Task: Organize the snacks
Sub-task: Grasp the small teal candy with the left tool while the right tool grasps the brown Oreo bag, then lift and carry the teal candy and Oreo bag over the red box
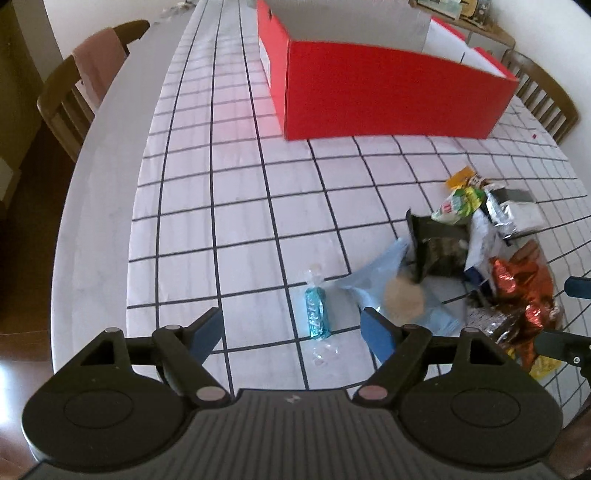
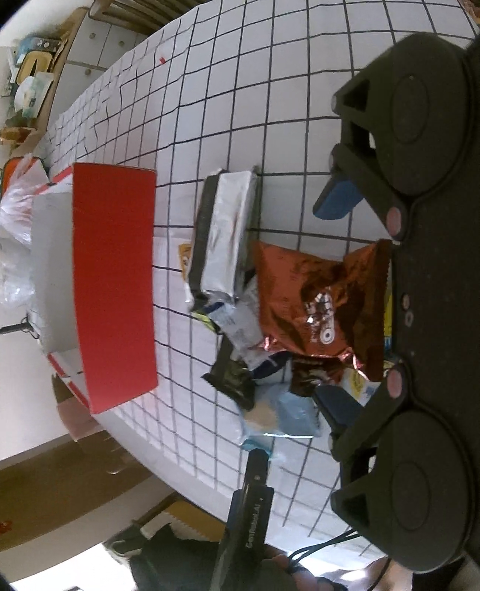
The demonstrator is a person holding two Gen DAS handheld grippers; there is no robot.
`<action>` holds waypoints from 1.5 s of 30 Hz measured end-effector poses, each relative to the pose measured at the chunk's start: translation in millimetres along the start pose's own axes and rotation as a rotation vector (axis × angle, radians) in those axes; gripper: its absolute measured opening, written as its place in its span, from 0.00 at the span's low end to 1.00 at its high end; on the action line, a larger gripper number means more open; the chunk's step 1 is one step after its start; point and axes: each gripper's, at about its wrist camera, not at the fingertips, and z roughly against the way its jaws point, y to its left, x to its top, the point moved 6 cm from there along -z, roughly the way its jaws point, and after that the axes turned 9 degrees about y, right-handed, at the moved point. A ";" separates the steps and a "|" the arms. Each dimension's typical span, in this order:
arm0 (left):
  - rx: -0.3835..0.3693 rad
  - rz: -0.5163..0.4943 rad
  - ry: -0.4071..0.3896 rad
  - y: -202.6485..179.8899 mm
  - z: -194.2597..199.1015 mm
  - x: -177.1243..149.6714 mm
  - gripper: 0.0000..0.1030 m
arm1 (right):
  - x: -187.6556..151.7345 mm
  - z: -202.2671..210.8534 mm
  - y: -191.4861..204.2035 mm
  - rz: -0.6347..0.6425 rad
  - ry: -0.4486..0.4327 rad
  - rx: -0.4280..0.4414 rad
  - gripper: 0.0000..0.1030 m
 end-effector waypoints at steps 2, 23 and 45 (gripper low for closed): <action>0.002 -0.005 0.005 -0.9 -3.0 -0.8 0.78 | -0.8 -3.0 0.7 0.006 0.010 -0.002 0.90; 0.014 0.021 0.011 -7.2 -9.4 3.8 0.12 | -1.0 -12.1 1.4 0.020 0.036 -0.002 0.47; -0.077 0.078 -0.070 -1.7 40.5 5.4 0.12 | 9.4 39.3 -3.3 -0.069 -0.067 0.012 0.44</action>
